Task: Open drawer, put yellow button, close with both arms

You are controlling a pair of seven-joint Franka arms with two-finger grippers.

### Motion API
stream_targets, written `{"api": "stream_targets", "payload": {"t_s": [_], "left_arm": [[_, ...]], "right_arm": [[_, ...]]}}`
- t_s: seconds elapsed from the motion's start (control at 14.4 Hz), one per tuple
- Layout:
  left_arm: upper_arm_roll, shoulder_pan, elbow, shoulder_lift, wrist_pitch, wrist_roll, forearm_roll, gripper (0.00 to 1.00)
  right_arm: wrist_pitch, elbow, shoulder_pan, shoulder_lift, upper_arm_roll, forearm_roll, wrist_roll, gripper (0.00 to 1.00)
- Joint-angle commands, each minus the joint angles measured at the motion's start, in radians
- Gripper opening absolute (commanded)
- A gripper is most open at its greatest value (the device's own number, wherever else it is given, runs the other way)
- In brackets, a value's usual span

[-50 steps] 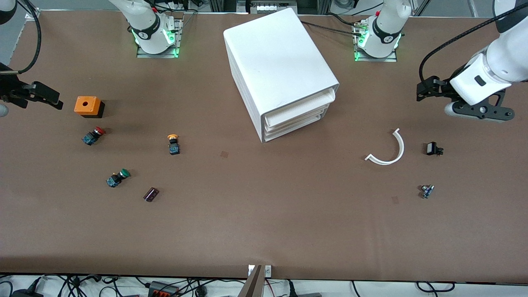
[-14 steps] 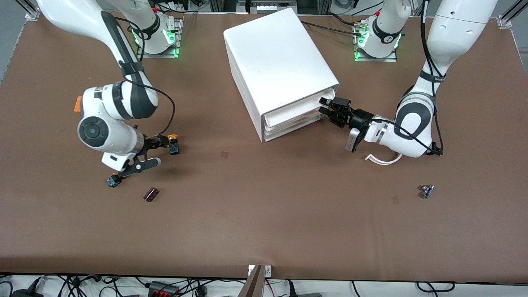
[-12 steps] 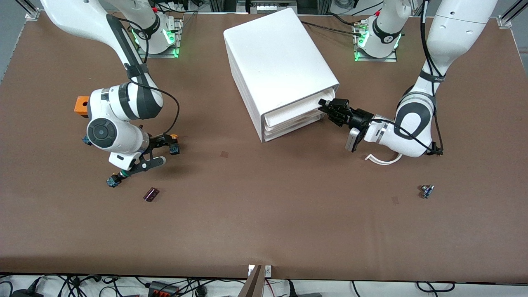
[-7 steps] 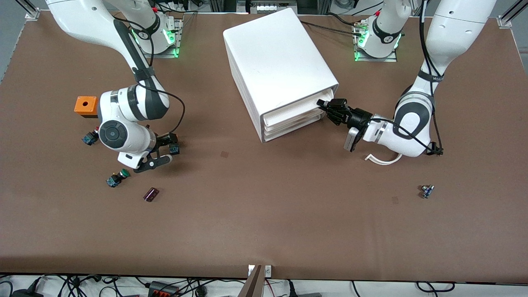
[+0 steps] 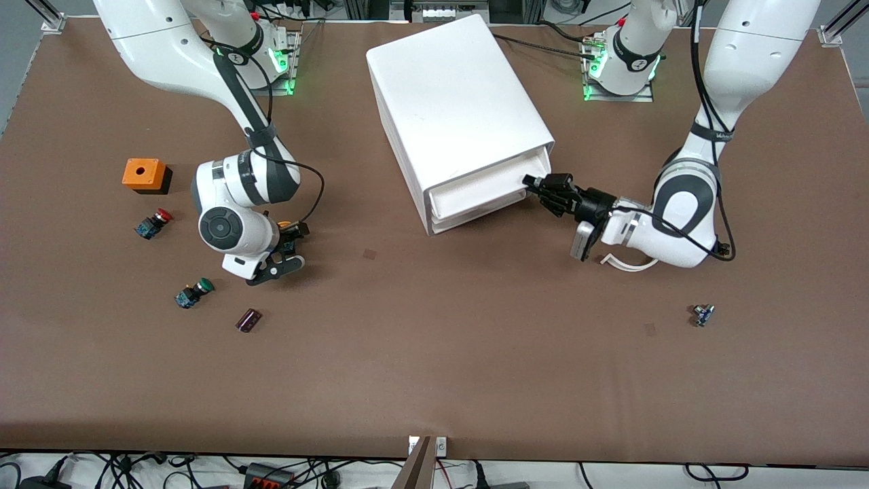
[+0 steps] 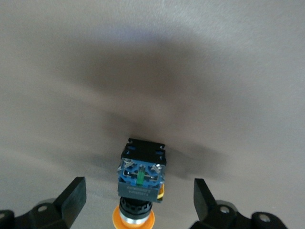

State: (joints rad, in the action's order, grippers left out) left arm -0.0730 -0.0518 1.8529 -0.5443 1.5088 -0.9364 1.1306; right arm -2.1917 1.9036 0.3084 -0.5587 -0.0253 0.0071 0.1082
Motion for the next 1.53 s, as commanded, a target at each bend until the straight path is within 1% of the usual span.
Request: {"api": "stream_targets", "payload": {"t_s": [0.0,0.14,0.28,0.42,0.49,0.63,0.7,0.77,0.84,0.98,1.11,1.18,1.25,1.39,1.46], "left_arm": [[0.010,0.023,-0.173,-0.097,0.002,0.067,-0.052,0.01],[0.021,0.030,-0.234,-0.124,0.004,0.091,-0.081,0.01],[0.044,0.033,-0.309,-0.149,0.004,0.111,-0.123,0.01],[0.058,0.036,-0.398,-0.193,0.008,0.139,-0.175,0.01],[0.065,0.035,-0.423,-0.204,0.010,0.151,-0.176,0.01],[0.071,0.035,-0.425,-0.209,0.008,0.157,-0.175,0.02],[0.071,0.035,-0.425,-0.207,0.008,0.159,-0.172,0.15],[0.071,0.036,-0.422,-0.207,0.007,0.151,-0.167,0.63],[0.071,0.049,-0.417,-0.204,0.001,0.151,-0.161,1.00],[0.070,0.067,-0.420,-0.195,-0.004,0.181,-0.166,1.00],[0.071,0.066,-0.423,-0.157,-0.056,0.319,-0.183,1.00],[0.070,0.066,-0.426,-0.128,-0.064,0.411,-0.222,1.00],[0.067,0.063,-0.428,-0.093,-0.064,0.503,-0.280,1.00],[0.055,0.050,-0.440,-0.048,-0.061,0.643,-0.401,1.00],[0.053,0.038,-0.492,-0.040,-0.062,0.686,-0.493,1.00]], "right_arm": [[-0.017,0.035,0.009,0.019,-0.005,0.017,-0.013,1.00],[-0.010,0.040,0.006,0.019,-0.005,0.017,-0.013,0.99],[-0.008,0.045,0.006,0.020,-0.005,0.017,-0.013,0.91],[-0.010,0.045,0.005,0.017,-0.005,0.017,-0.013,0.81],[-0.010,0.045,0.005,0.016,-0.005,0.017,-0.013,0.70],[-0.008,0.043,0.005,0.014,-0.005,0.017,-0.013,0.33],[-0.008,0.043,0.006,0.016,-0.005,0.017,-0.013,0.22],[-0.008,0.040,0.006,0.019,-0.005,0.017,-0.013,0.14],[-0.007,0.035,0.006,0.028,-0.005,0.017,-0.015,0.09],[-0.002,0.022,0.008,0.071,-0.007,0.017,-0.015,0.09],[0.039,-0.035,0.006,0.120,-0.007,0.017,-0.024,0.09],[0.093,-0.096,0.005,0.131,-0.008,0.019,-0.079,0.09],[0.184,-0.176,0.000,0.131,-0.008,0.019,-0.155,0.08],[0.346,-0.321,0.005,0.122,-0.008,0.020,-0.240,0.06],[0.399,-0.378,0.008,0.123,-0.007,0.054,-0.286,0.05]]}}
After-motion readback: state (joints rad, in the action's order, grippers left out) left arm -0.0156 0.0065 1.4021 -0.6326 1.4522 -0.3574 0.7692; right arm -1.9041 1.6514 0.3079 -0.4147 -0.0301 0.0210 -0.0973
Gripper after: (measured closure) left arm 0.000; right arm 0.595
